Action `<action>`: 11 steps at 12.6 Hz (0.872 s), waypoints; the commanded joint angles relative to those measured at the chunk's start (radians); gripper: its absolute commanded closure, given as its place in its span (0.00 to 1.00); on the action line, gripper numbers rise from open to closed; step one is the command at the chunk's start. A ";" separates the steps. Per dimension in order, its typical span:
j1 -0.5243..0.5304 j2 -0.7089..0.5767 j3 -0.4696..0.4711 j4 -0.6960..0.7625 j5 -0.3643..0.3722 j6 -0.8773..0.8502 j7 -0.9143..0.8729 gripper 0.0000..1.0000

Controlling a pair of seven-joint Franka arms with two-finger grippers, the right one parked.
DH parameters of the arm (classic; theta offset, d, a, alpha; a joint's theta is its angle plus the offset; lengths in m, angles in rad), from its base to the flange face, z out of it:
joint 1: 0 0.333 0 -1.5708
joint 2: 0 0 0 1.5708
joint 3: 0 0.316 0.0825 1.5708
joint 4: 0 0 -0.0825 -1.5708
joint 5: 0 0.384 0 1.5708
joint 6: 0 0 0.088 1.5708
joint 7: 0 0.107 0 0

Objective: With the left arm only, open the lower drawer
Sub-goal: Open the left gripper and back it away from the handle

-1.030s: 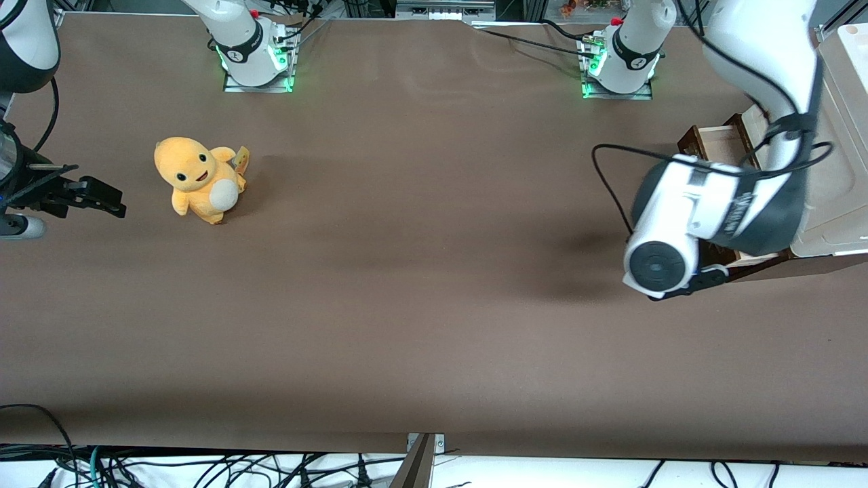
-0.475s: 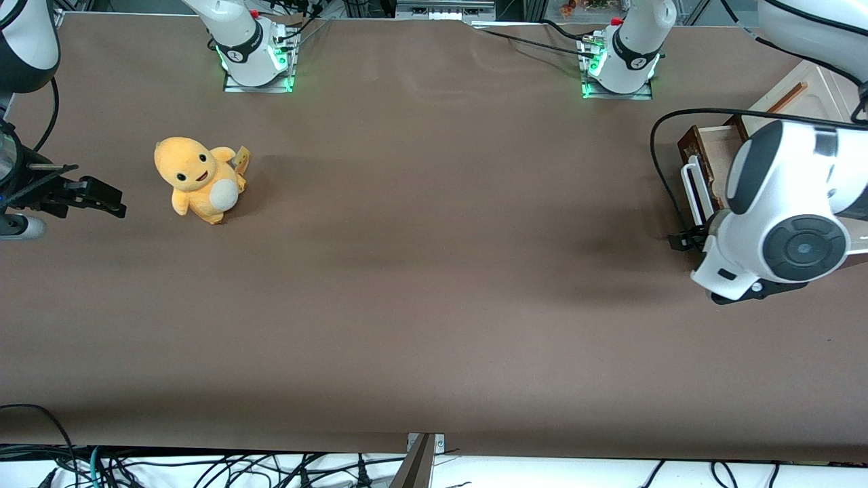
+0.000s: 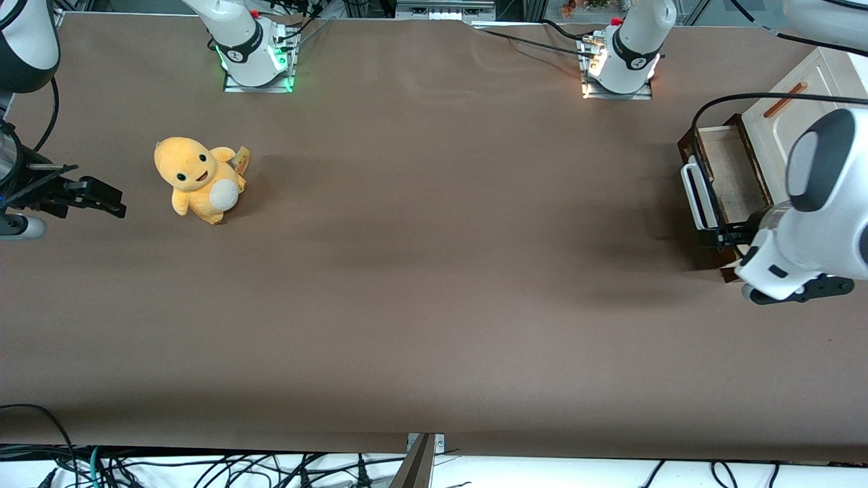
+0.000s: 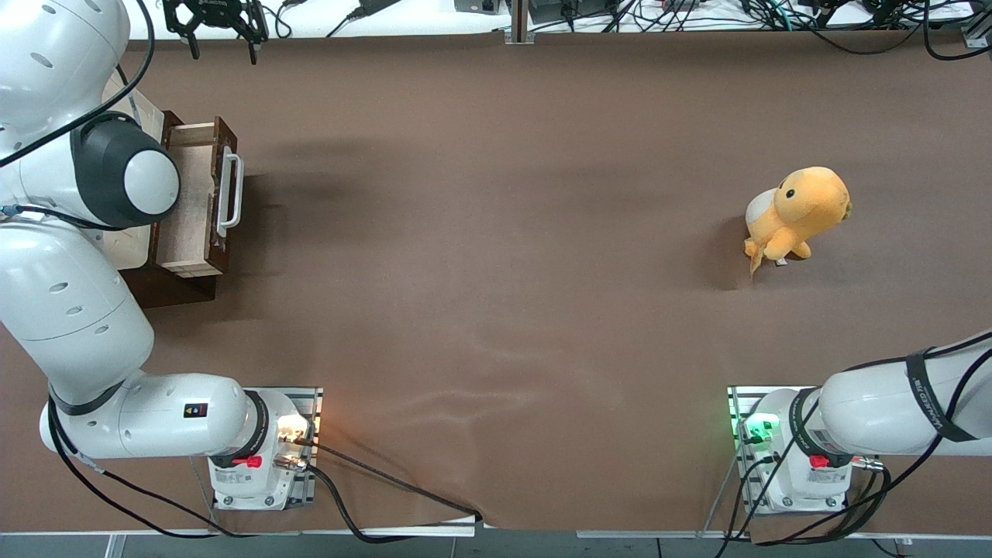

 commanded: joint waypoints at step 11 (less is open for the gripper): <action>-0.042 -0.047 0.258 0.011 -0.275 0.106 0.270 0.00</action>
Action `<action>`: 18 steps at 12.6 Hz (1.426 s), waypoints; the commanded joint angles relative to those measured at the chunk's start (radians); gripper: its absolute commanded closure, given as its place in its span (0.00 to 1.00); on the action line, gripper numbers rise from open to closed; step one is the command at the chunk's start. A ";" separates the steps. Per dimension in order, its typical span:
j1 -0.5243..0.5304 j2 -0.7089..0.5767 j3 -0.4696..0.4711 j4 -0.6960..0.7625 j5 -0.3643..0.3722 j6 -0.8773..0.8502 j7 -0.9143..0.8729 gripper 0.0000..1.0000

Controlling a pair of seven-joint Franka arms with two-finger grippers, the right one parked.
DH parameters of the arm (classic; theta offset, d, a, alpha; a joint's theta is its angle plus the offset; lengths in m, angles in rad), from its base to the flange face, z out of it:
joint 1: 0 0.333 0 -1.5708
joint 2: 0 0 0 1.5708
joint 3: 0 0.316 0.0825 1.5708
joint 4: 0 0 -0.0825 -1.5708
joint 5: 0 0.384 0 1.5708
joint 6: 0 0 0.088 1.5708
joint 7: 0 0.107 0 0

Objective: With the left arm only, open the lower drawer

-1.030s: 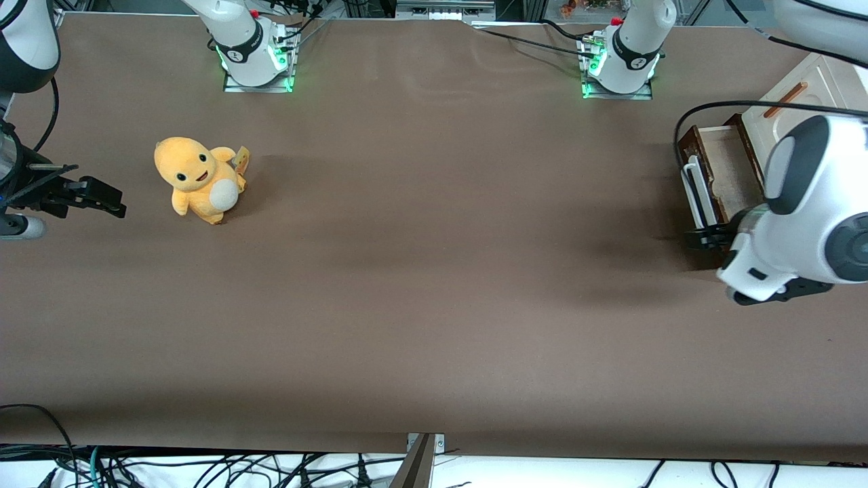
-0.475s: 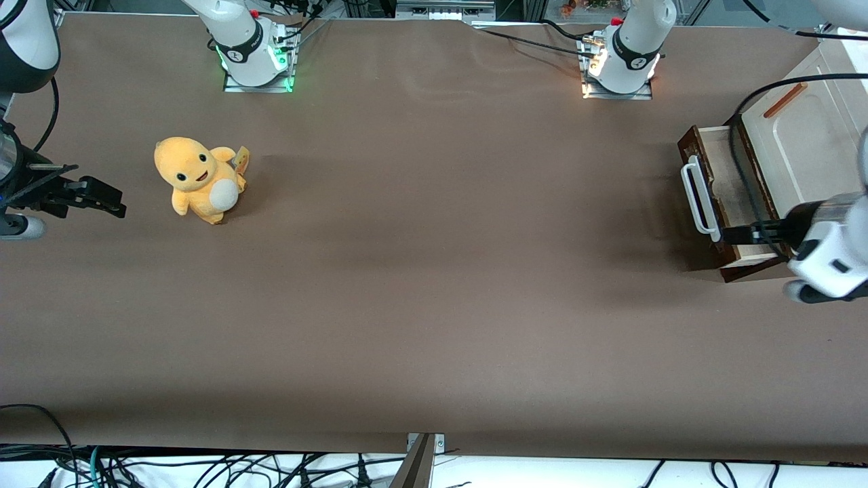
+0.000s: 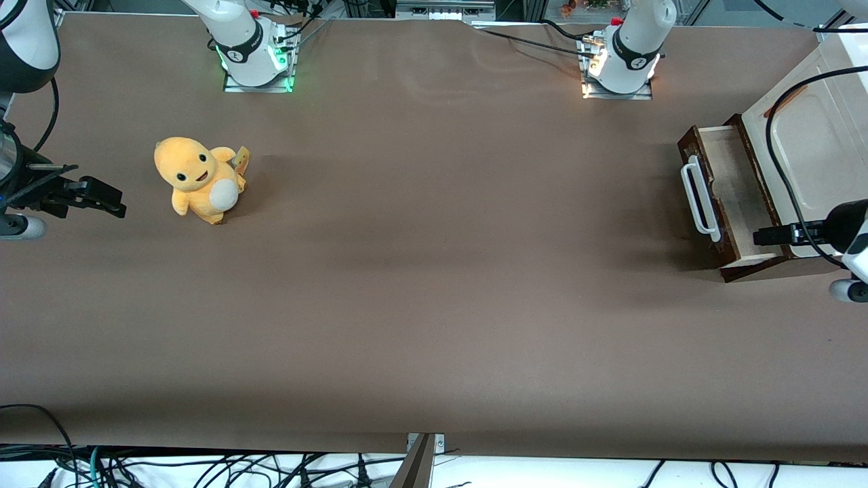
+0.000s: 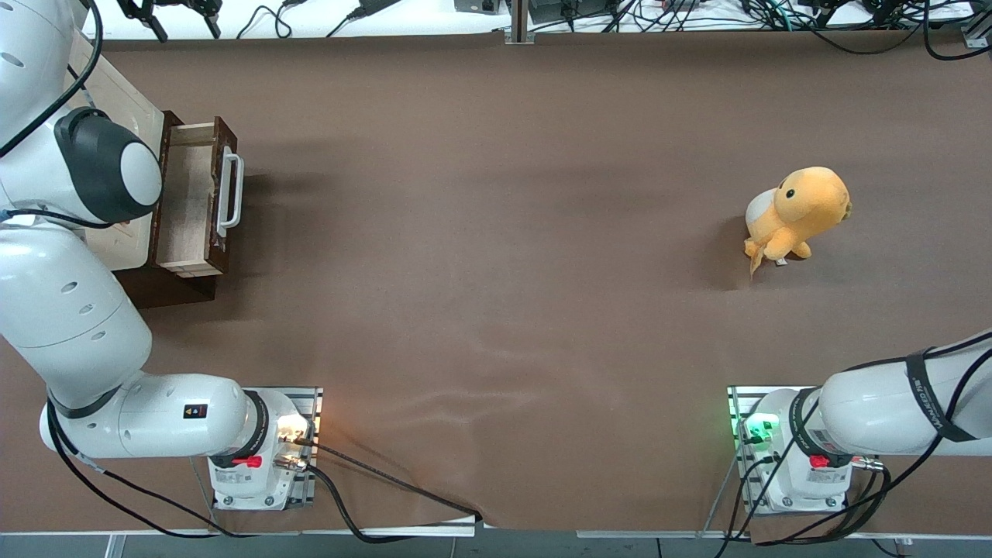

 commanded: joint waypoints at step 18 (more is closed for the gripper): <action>-0.050 0.014 -0.047 -0.047 0.016 0.195 0.020 0.00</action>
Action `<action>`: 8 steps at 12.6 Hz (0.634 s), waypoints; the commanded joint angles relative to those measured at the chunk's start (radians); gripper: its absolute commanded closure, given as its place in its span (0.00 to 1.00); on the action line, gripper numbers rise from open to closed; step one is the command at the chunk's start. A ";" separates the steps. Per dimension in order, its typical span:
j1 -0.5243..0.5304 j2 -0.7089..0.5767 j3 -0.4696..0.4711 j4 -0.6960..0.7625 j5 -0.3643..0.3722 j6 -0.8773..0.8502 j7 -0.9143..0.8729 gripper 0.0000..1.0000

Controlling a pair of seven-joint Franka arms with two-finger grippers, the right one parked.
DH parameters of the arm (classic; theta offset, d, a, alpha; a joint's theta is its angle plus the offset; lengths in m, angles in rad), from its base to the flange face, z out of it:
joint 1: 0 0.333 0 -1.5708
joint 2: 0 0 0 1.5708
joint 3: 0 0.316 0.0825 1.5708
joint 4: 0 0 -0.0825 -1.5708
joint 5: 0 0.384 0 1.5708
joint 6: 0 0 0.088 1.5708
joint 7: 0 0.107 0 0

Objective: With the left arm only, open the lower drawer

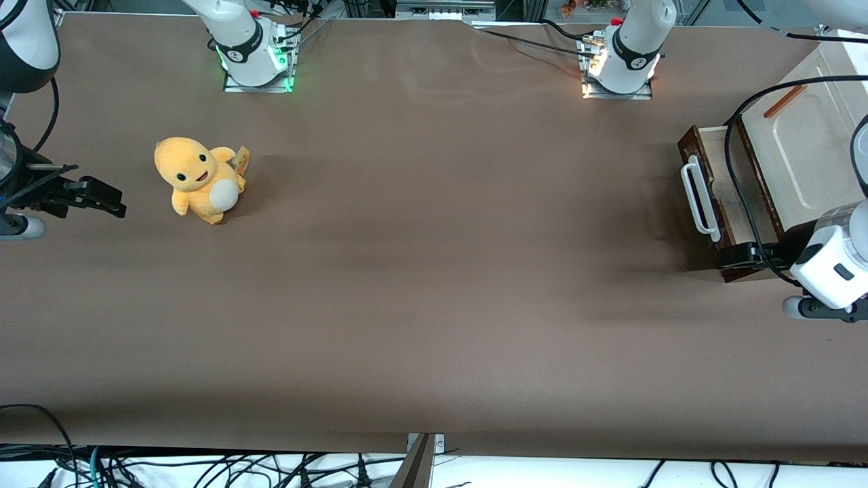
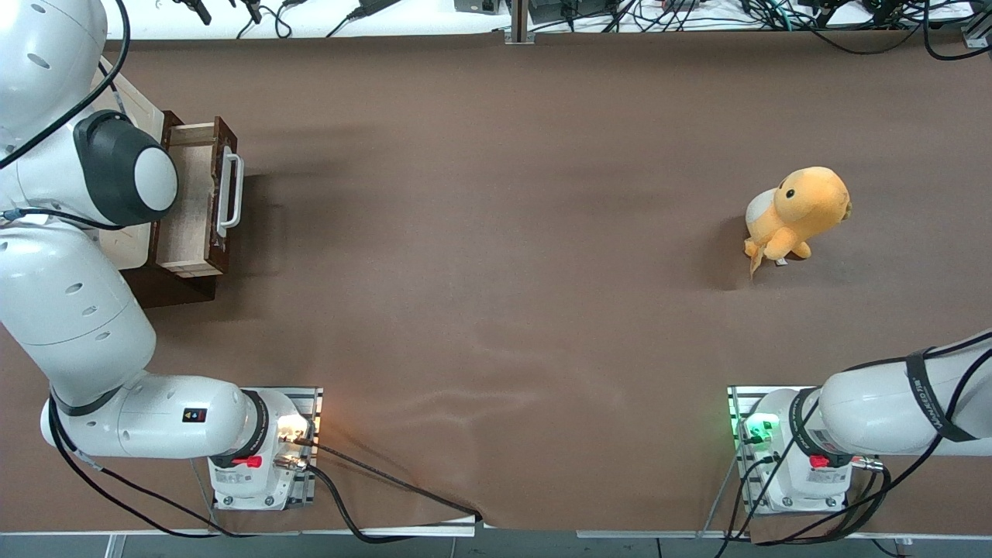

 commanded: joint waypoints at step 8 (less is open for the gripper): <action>-0.014 -0.014 0.007 -0.042 0.017 0.033 0.026 0.00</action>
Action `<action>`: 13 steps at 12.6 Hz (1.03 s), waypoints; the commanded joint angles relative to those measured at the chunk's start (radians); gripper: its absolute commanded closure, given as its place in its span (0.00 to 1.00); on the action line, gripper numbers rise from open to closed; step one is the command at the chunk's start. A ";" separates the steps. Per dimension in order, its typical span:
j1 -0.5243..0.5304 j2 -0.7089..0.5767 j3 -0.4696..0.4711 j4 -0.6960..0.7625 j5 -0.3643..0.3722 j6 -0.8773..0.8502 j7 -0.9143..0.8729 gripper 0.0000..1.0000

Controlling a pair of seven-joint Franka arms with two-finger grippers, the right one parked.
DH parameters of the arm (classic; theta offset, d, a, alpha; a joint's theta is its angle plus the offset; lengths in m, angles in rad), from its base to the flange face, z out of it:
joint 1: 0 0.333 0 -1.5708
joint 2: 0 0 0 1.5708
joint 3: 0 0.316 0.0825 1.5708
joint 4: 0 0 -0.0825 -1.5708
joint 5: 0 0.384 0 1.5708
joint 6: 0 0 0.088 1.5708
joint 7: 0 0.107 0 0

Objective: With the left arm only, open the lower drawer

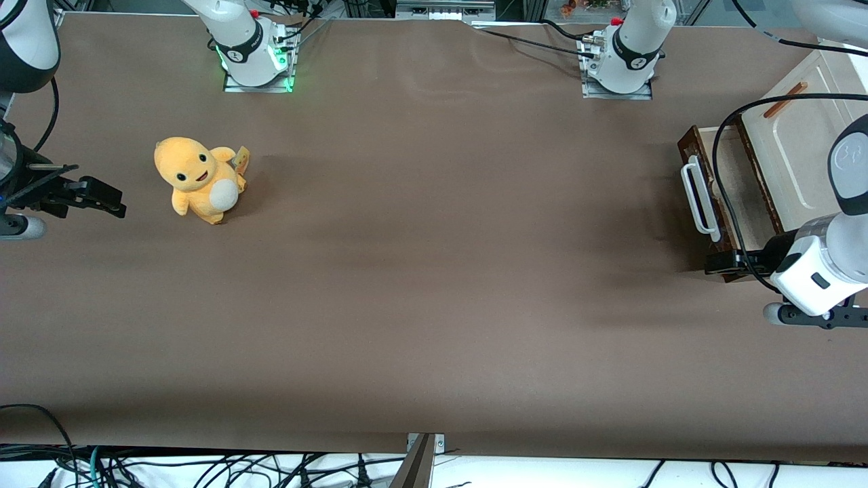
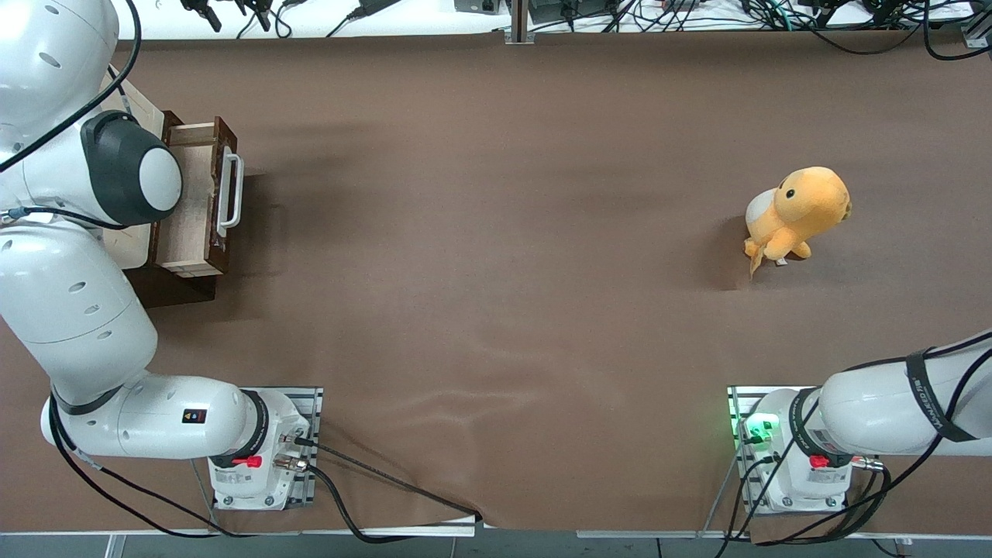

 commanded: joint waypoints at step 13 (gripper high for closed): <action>0.004 -0.026 -0.001 -0.004 -0.003 0.018 0.056 0.00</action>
